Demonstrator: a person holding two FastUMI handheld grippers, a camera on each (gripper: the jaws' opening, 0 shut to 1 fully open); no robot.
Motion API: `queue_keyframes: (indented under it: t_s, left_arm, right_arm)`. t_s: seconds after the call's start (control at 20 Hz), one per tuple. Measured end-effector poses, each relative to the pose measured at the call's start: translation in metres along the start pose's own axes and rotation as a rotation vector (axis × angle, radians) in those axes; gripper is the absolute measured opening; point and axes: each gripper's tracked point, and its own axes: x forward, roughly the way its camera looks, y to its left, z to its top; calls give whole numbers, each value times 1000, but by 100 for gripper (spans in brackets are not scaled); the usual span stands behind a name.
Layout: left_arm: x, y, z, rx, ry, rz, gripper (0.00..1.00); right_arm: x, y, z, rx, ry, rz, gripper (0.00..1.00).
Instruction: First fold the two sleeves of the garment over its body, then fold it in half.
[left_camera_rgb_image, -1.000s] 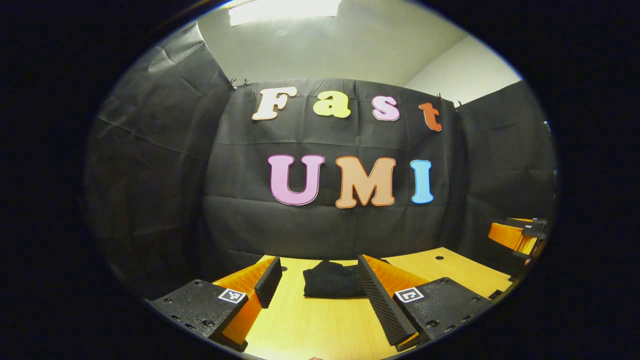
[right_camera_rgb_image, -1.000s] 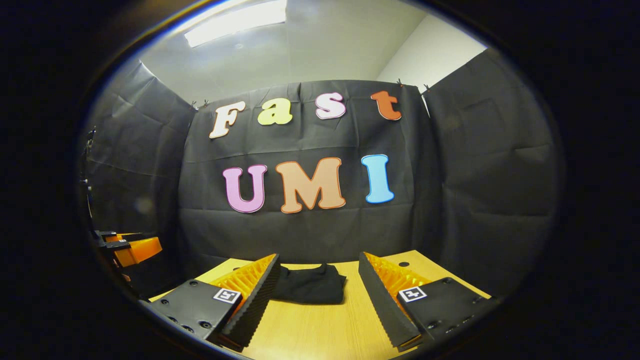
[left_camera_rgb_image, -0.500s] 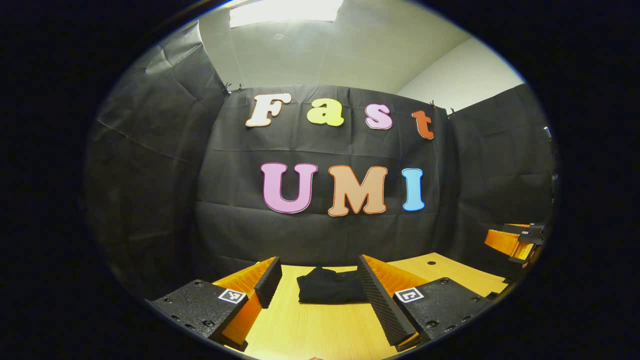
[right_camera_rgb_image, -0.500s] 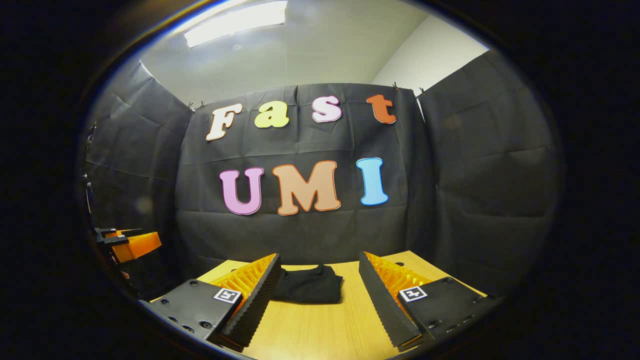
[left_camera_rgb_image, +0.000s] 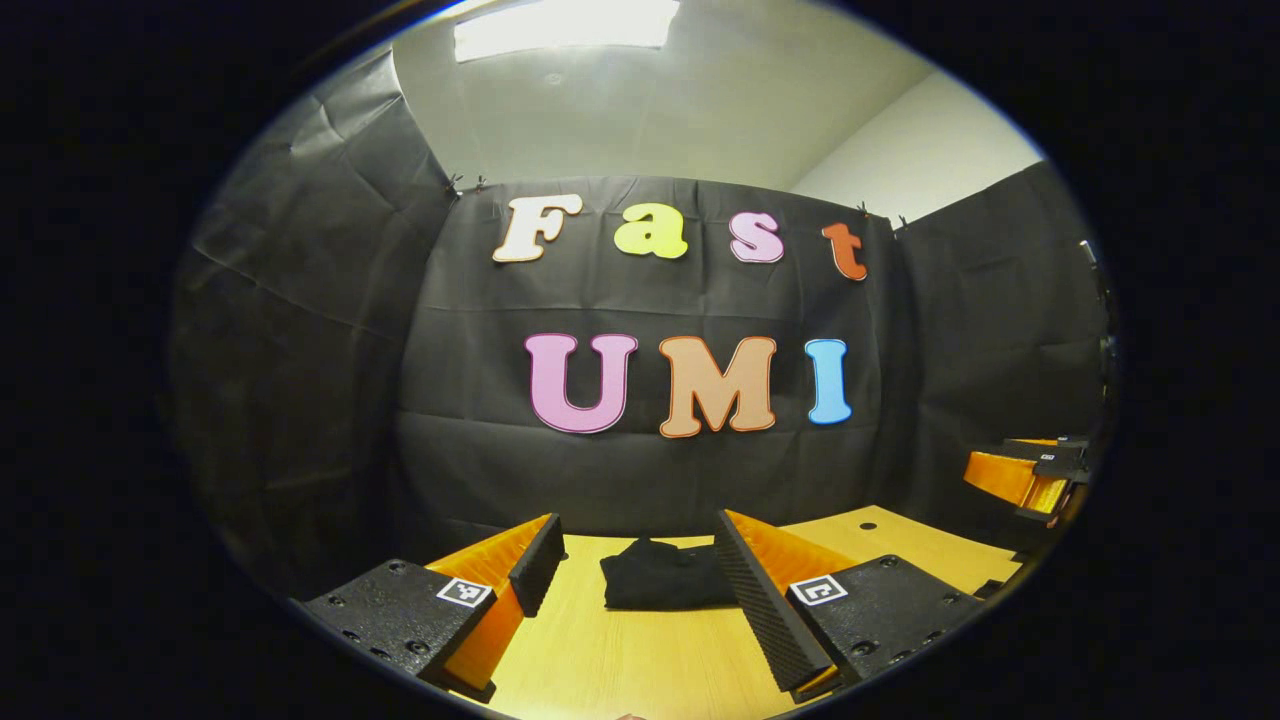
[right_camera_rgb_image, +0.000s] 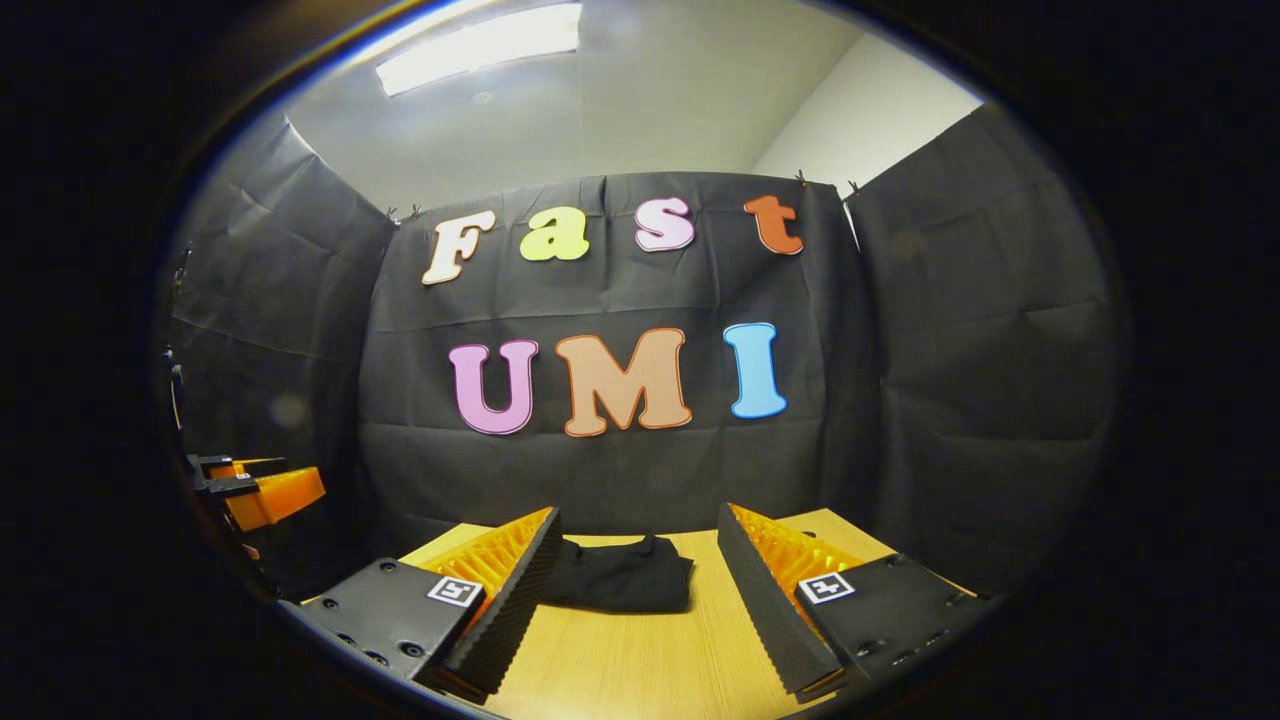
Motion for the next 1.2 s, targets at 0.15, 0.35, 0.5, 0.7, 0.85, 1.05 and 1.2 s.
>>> queue_keyframes:
  t_s: [0.15, 0.35, 0.5, 0.7, 0.85, 1.05, 1.2]
  left_arm:
    - [0, 2, -2, 0, 6, 5, 92]
    - [0, -1, -3, 3, 12, -3, 92]
    - [1, -5, -6, 7, 19, -15, 92]
    - [3, -10, -4, 3, 14, -29, 92]
    - [5, -10, -8, -6, 19, -32, 92]
    - [6, -8, -12, -23, 32, -29, 92]
    - [9, -5, -10, -26, 25, -24, 92]
  right_arm:
    - [-2, -4, 1, -2, -2, -5, 98]
    - [-1, -10, -1, -6, 4, -13, 98]
    - [-2, -13, -2, -7, 6, -18, 98]
    - [-2, -14, -1, -12, 3, -24, 98]
    - [-4, -14, 0, -13, 2, -25, 98]
    - [-3, -14, 0, -27, 1, -28, 98]
    - [-1, -12, 1, -27, -3, -26, 98]
